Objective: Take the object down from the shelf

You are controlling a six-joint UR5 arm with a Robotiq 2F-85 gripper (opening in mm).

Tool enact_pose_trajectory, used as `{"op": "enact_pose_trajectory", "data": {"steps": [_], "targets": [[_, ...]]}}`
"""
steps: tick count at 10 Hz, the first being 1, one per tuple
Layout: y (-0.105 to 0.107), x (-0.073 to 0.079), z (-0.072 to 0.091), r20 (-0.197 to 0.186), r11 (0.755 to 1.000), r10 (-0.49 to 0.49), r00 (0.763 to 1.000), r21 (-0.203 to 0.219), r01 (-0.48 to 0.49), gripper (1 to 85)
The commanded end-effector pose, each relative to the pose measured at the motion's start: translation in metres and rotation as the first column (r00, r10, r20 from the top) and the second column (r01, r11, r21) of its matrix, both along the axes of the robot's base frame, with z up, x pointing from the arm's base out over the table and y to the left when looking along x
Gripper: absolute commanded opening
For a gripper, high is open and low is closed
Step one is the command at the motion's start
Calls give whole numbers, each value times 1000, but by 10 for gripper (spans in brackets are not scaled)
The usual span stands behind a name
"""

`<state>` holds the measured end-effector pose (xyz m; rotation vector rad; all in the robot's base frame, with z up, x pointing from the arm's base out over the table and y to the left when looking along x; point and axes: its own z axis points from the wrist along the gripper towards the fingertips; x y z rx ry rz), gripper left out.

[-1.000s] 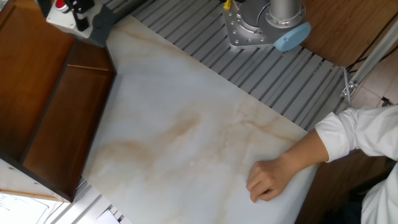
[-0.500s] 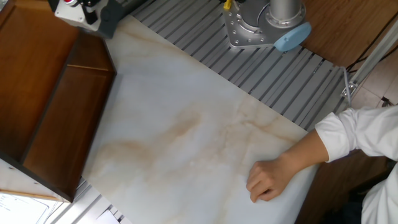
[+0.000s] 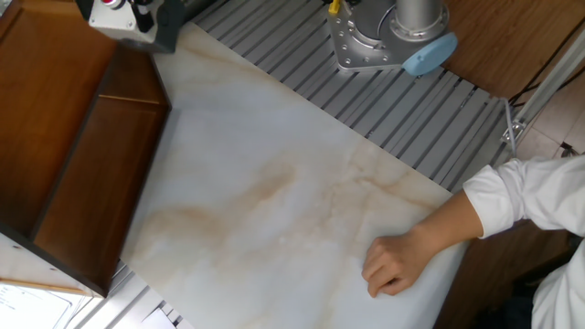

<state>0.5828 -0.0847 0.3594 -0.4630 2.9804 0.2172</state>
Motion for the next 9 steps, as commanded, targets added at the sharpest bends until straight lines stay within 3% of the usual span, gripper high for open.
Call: {"op": "enact_pose_trajectory", "data": {"steps": [1,3,4,5,6,7,8,9], "targets": [[35,25,-12,74,998,-7,997,69,2,10],[51,33,-36,107,998,-38,993,62,32,10],[48,31,-41,116,998,-56,992,31,53,10],[37,24,-45,93,1000,-19,995,-23,22,10],[41,12,-46,55,999,39,998,-15,-38,10],[51,7,-45,46,997,75,996,19,-76,10],[60,16,-42,87,995,84,993,51,-88,10],[72,28,-48,133,995,58,990,67,-67,10]]}}
